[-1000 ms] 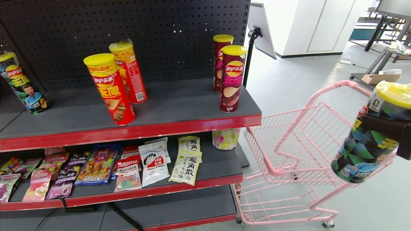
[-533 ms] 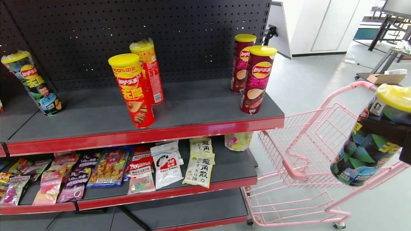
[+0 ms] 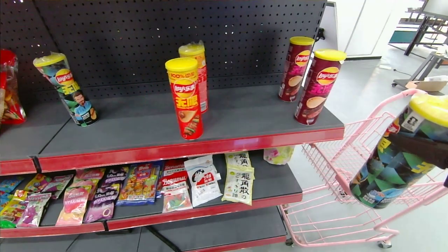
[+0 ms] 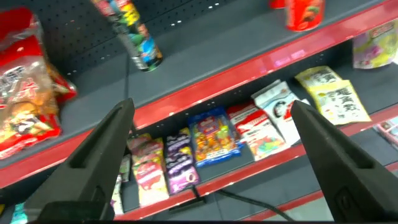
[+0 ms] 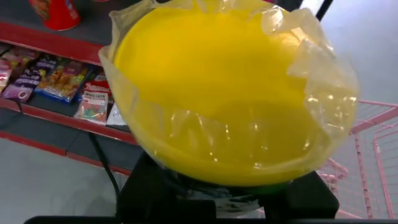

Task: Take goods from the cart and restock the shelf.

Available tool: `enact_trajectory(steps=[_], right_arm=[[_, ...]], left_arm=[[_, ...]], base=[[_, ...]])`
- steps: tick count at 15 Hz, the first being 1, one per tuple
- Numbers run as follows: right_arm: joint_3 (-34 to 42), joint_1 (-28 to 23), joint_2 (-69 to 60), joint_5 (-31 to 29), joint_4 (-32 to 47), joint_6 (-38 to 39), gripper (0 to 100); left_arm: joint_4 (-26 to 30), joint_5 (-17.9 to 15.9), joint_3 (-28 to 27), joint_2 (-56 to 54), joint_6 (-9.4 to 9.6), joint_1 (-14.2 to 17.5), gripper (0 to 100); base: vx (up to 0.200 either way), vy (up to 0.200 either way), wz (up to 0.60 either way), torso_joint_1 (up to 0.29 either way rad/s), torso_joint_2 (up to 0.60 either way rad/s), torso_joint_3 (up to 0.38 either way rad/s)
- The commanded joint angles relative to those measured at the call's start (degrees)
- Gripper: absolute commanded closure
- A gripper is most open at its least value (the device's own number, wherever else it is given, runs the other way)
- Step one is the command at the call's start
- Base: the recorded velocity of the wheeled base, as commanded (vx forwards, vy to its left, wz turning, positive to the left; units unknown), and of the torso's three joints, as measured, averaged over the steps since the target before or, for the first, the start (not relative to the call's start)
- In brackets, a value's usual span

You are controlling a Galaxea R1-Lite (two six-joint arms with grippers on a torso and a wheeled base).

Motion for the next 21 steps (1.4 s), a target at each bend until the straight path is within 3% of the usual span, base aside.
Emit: enact_trajectory(steps=[1,8,21], right_arm=[[1.49,0.38,-1.59,2.68,0.00,-0.26,100],[2.99,4.33,-5.46,9.09,0.44,1.15,100],[4.66,6.27,-4.75,10.50,0.09,0.27,100]], left_arm=[[0.00,0.04,0.02,-0.45,0.13,0.01,0],[0.00,0.04,0.10,-0.54,0.13,0.01,0],[0.00,0.04,0.54,-0.54,0.13,0.01,0]], base=[[0.000,0.200,0.00,-0.007,0.01,0.002],[0.000,0.200,0.00,0.002,0.00,0.004],[0.000,0.200,0.00,0.003,0.00,0.002]])
